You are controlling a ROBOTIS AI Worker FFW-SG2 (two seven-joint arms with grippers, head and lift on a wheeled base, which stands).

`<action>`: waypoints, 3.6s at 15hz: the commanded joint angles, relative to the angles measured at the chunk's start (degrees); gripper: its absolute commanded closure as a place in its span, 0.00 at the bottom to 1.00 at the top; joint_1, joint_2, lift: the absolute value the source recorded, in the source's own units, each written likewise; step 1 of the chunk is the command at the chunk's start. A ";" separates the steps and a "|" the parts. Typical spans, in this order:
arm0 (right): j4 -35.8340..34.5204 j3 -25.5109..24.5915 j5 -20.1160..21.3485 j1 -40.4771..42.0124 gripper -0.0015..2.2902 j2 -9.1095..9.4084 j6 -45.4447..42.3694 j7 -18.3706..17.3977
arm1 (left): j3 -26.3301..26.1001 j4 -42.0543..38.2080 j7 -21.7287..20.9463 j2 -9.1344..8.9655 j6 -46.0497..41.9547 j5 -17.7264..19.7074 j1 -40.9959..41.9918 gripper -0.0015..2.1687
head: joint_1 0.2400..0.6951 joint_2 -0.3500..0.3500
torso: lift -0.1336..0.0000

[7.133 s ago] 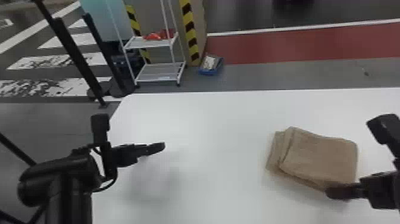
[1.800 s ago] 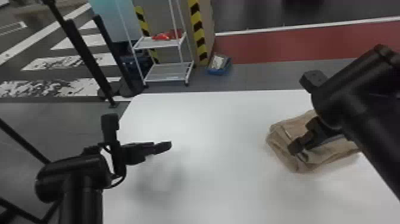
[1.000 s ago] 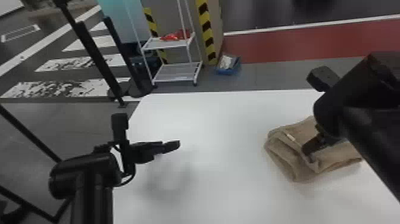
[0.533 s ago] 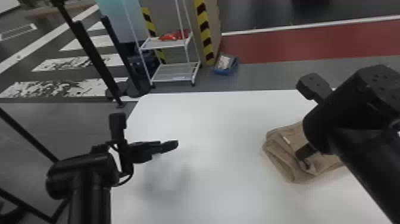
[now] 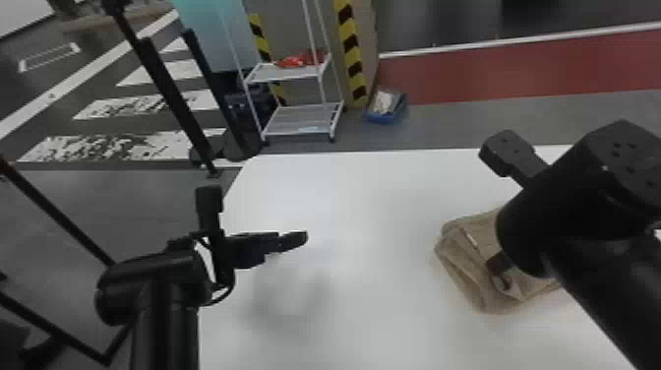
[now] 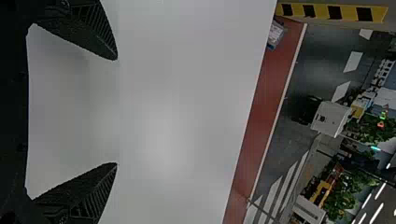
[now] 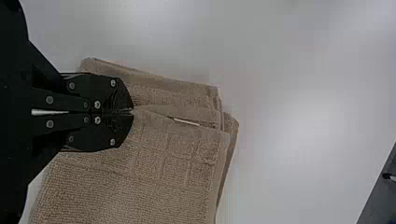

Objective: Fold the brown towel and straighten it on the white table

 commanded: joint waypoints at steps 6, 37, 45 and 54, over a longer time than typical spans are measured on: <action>-5.47 4.60 -1.61 2.23 0.62 0.23 0.47 0.28 | 0.09 0.04 0.00 0.04 0.00 0.00 -0.09 0.03 | 1.00 1.00 | 0.07; -7.76 -10.52 4.99 7.85 0.91 -2.28 0.47 0.28 | -0.52 0.92 0.18 -0.49 0.00 -0.53 -0.53 0.03 | 1.00 0.91 | 0.07; -3.19 -17.55 2.70 6.18 0.91 0.23 0.47 0.28 | -2.02 0.83 0.18 -0.84 0.00 0.00 -0.18 0.03 | 1.00 0.88 | 0.07; -26.92 -33.99 -3.63 11.54 0.24 0.23 0.47 0.28 | -4.30 0.31 0.97 -1.98 0.88 1.49 0.00 0.04 | 1.00 0.79 | 0.07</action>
